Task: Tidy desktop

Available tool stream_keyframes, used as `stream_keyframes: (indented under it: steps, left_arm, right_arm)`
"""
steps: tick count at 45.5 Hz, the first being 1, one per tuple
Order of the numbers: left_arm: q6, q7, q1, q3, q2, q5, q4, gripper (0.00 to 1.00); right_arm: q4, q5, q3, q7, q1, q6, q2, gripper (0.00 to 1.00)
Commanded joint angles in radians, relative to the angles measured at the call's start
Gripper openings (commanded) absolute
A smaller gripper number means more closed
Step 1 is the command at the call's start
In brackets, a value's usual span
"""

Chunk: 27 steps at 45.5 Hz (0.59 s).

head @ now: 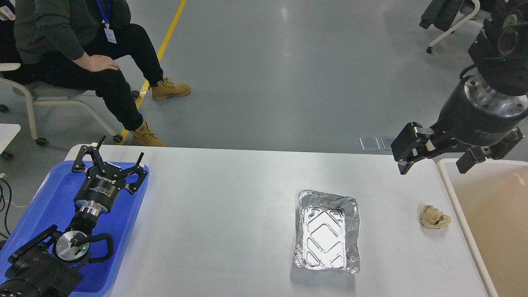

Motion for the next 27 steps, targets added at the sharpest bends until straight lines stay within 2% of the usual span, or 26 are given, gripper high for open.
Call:
stream_keyframes:
  steps: [1, 27]
  left_arm:
    - [0.000, 0.000, -0.001, 0.000, 0.000, 0.000, 0.000, 0.99]
    - [0.000, 0.000, 0.000, 0.000, 0.000, 0.000, 0.000, 0.99]
  right_arm:
    - [-0.001, 0.001, 0.005, 0.000, -0.003, 0.000, 0.000, 1.00]
    - [-0.083, -0.004, 0.059, 0.000, -0.113, 0.000, -0.011, 1.00]
